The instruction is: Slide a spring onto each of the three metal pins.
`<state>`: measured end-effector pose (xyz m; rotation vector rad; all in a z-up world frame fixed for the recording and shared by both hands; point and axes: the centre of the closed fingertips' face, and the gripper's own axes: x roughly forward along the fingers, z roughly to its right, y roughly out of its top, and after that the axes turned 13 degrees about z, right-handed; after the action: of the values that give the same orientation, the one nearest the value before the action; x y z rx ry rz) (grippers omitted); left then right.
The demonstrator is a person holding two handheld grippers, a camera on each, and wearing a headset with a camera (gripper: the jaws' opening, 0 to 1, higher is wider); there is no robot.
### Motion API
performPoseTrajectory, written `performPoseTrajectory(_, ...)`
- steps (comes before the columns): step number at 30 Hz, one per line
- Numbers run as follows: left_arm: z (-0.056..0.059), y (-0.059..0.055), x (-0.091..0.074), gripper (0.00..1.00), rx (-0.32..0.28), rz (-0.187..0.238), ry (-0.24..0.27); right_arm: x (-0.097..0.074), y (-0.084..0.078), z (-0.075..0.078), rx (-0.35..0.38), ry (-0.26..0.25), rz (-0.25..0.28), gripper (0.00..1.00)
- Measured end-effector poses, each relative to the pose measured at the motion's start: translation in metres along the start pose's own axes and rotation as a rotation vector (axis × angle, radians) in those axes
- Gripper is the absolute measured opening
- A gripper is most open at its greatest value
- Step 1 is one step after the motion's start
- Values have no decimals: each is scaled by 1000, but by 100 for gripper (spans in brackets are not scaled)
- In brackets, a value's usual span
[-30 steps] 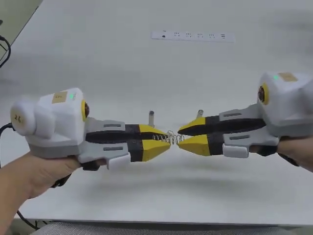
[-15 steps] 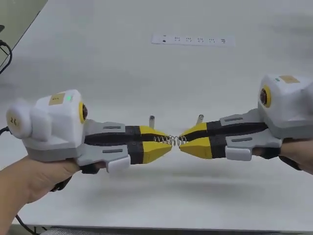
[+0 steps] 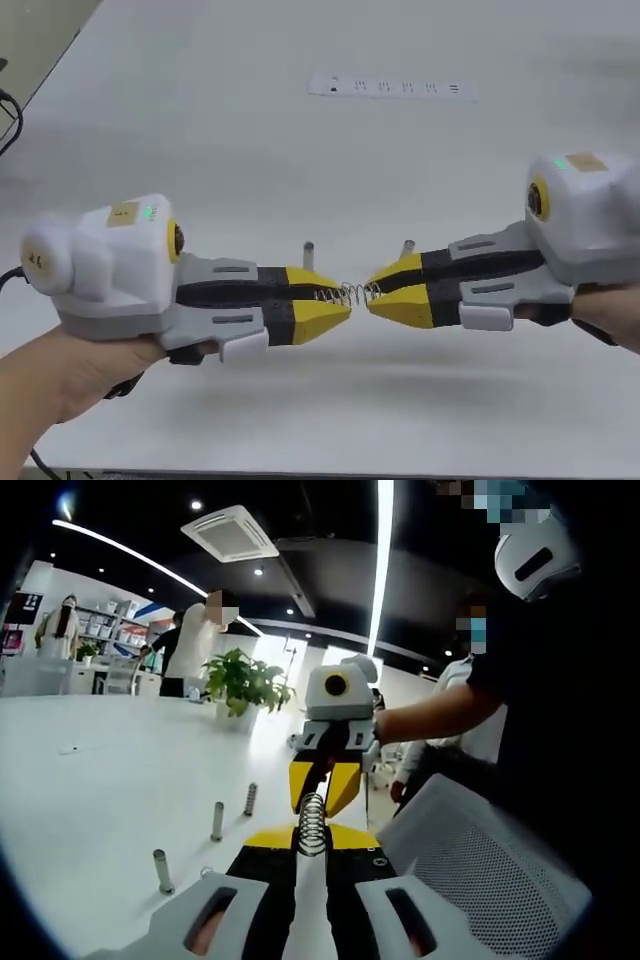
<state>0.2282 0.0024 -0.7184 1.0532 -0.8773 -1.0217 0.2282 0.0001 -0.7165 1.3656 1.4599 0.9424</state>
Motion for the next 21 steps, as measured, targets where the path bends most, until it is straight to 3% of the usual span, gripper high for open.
performPoseTrajectory(2, -1, -7, -1, 2, 14, -30, 3, 1, -3, 1, -15, 5, -24, 8)
performPoseTrajectory(10, -5, -21, -2, 2, 43, -84, 15, 4, -9, 3, -59, 11, -85, 8)
performPoseTrajectory(21, -8, -31, -1, 2, 62, -131, 20, 6, -10, 4, -130, 27, -167, 8)
